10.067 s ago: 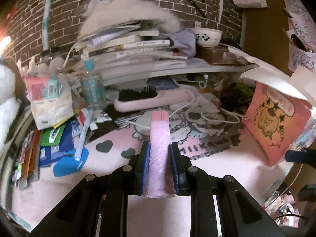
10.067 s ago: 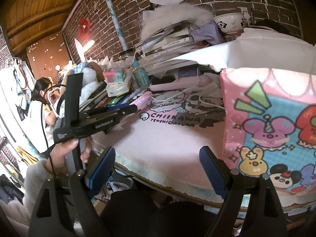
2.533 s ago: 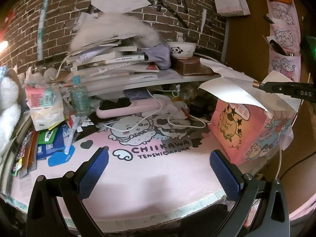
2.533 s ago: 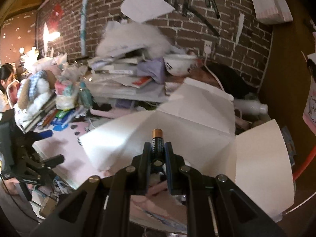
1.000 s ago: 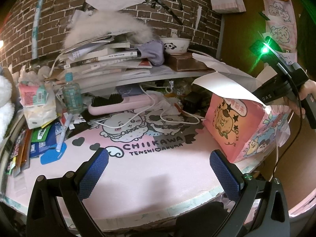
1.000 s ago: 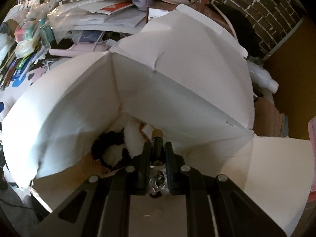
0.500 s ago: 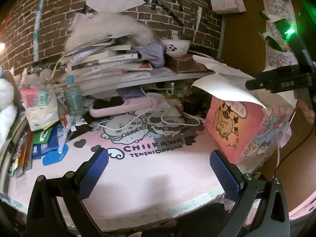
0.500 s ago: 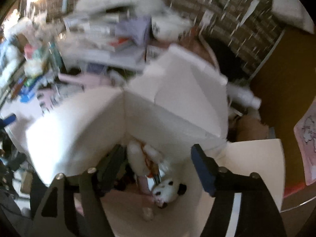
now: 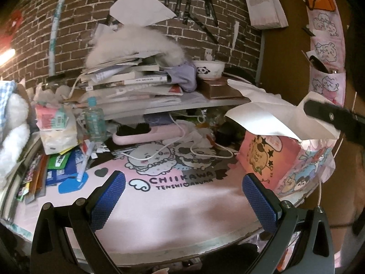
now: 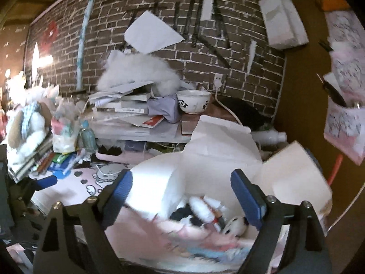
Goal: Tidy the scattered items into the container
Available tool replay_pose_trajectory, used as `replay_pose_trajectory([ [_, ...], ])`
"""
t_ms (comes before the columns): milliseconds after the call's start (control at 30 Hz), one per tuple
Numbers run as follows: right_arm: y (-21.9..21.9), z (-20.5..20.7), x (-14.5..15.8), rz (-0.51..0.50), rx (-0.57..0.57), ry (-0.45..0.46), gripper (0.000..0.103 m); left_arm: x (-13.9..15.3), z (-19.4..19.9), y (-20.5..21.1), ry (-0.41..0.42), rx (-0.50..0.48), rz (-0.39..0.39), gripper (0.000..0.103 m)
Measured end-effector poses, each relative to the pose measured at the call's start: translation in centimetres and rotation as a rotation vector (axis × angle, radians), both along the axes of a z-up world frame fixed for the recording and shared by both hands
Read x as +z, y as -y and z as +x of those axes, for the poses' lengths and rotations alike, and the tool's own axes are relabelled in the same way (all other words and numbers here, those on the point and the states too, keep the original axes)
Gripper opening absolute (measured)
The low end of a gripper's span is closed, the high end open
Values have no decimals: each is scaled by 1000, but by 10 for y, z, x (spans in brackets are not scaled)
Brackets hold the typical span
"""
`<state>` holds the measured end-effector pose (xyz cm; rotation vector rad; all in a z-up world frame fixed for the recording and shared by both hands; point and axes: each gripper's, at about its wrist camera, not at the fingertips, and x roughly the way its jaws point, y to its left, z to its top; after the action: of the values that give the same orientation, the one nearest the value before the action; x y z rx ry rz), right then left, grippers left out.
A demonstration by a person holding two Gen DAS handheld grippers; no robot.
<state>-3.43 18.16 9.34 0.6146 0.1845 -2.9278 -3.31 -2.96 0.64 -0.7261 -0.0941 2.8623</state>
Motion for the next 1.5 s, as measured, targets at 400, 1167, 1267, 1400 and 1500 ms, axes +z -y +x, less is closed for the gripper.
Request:
replay_pose_trajectory([
  [400, 10, 32, -51, -85, -115, 7, 90, -2, 6, 5, 1, 40, -5, 103],
  [1167, 37, 15, -106, -29, -145, 144, 103, -12, 7, 13, 34, 102, -27, 103],
  [1267, 42, 17, -100, -19, -143, 114, 103, -10, 8, 17, 32, 122, -25, 103],
  [1400, 47, 16, -98, -17, -125, 109, 103, -9, 10, 22, 29, 157, -38, 103],
  [1500, 49, 13, -98, -8, -123, 106, 103, -10, 11, 28, 33, 181, -34, 103],
])
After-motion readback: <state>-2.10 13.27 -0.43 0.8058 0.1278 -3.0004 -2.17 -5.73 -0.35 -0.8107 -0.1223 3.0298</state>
